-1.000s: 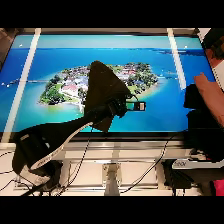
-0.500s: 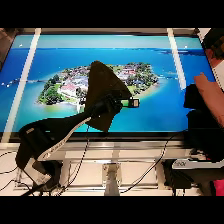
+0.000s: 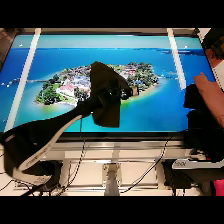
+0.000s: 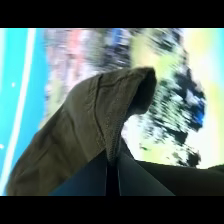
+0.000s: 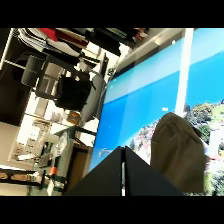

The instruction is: Fold the clothes and pants, and hang the long-sleeved shirts on hangers.

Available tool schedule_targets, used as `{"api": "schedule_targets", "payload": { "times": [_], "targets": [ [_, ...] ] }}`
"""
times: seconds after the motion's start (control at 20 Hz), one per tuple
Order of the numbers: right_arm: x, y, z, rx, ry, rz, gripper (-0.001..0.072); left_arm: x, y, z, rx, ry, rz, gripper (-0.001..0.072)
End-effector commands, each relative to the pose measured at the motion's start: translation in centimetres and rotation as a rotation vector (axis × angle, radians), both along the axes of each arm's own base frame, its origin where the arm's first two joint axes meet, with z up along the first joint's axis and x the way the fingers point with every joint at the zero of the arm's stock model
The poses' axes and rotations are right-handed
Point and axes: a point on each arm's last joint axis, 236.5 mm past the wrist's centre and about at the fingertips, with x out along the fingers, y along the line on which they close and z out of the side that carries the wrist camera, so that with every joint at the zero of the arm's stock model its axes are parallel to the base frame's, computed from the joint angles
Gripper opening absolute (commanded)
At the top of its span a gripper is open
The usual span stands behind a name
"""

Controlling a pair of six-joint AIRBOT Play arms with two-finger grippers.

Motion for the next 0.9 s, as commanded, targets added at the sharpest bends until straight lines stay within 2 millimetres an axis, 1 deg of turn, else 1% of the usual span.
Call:
{"api": "schedule_targets", "payload": {
  "times": [0.0, 0.05, 0.1, 0.15, 0.2, 0.25, 0.3, 0.35, 0.4, 0.45, 0.5, 0.6, 0.7, 0.75, 0.8, 0.85],
  "targets": [
    [-0.4, -0.2, -1.6, -0.046, 0.052, 0.004, 0.0013, 1.8, 5.4, 8.1, -0.357, 0.077, 0.319, 0.0037],
    [-0.4, -0.3, -1.9, -0.051, 0.062, 0.004, 0.0013, 2.7, 8.9, 9.2, -0.411, 0.102, 0.442, 0.0037],
    [-0.6, -0.2, -2.0, -0.051, 0.068, 0.01, 0.0013, 3.4, 12.9, 9.6, -0.43, 0.123, 0.566, 0.0037],
    [-0.6, -0.1, -1.9, -0.046, 0.071, 0.01, 0.0013, 3.8, 16.5, 9.3, -0.422, 0.144, 0.673, 0.0038],
    [-0.5, -0.1, -1.9, -0.046, 0.071, 0.011, 0.0013, 3.6, 19.6, 8.6, -0.405, 0.182, 0.766, 0.0038],
    [-0.5, 0.2, -2.0, -0.047, 0.071, 0.016, 0.0013, 3.1, 21.9, 7.4, -0.397, 0.244, 0.853, 0.0038],
    [-0.3, 0.5, -2.0, -0.048, 0.07, 0.021, 0.0013, 2.4, 23.2, 6.1, -0.399, 0.313, 0.914, 0.0038],
    [-0.2, 1.0, -2.0, -0.05, 0.07, 0.03, 0.0013, 1.7, 23.6, 5.0, -0.411, 0.372, 0.946, 0.0037],
    [0.0, 1.7, -2.1, -0.055, 0.072, 0.045, 0.0013, 1.4, 23.5, 4.2, -0.424, 0.404, 0.955, 0.0037],
    [0.1, 2.6, -2.3, -0.062, 0.076, 0.061, 0.0013, 1.4, 23.2, 3.9, -0.434, 0.406, 0.946, 0.0037],
    [0.4, 3.5, -2.6, -0.075, 0.082, 0.075, 0.0013, 1.5, 22.5, 3.9, -0.453, 0.406, 0.927, 0.0037],
    [0.7, 5.8, -3.8, -0.116, 0.118, 0.114, 0.0013, 1.6, 20.9, 4.4, -0.511, 0.421, 0.897, 0.0037],
    [1.1, 8.9, -5.9, -0.159, 0.181, 0.177, 0.0012, 1.5, 19.9, 5.5, -0.568, 0.427, 0.872, 0.0037],
    [1.2, 10.9, -7.5, -0.172, 0.221, 0.24, 0.0011, 1.5, 19.7, 5.8, -0.566, 0.421, 0.853, 0.0037],
    [1.1, 12.8, -9.5, -0.183, 0.271, 0.309, 0.001, 1.3, 19.6, 6.1, -0.543, 0.413, 0.827, 0.0037],
    [0.9, 15.0, -11.9, -0.194, 0.334, 0.392, 0.001, 1.1, 19.6, 6.0, -0.526, 0.417, 0.815, 0.0037]
  ]
}}
